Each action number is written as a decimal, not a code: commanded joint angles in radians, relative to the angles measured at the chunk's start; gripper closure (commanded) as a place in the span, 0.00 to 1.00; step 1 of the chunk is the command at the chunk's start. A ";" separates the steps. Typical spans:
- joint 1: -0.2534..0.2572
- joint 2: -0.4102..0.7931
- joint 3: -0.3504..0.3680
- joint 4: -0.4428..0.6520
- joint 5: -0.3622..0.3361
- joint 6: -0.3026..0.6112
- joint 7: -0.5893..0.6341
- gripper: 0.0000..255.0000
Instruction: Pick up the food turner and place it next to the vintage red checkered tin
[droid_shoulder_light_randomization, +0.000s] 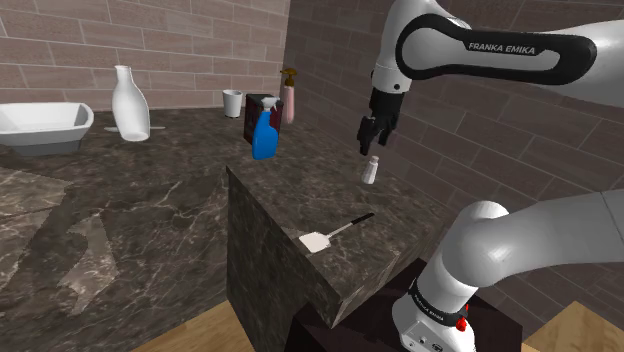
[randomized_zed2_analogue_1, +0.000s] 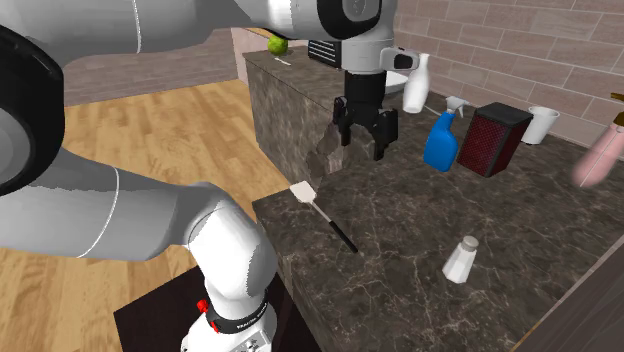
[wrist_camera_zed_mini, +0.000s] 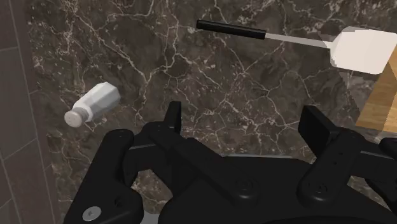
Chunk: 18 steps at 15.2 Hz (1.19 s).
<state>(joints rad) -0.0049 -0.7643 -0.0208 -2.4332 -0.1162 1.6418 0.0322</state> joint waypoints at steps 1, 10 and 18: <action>0.000 0.000 0.000 0.000 0.000 0.000 0.000 0.00; 0.266 -0.003 -0.109 -0.264 -0.064 0.261 -0.614 0.00; 0.427 -0.034 -0.210 -0.471 -0.142 0.435 -1.040 0.00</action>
<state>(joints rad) 0.4159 -0.7976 -0.2224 -2.8892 -0.2506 2.0618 -0.9820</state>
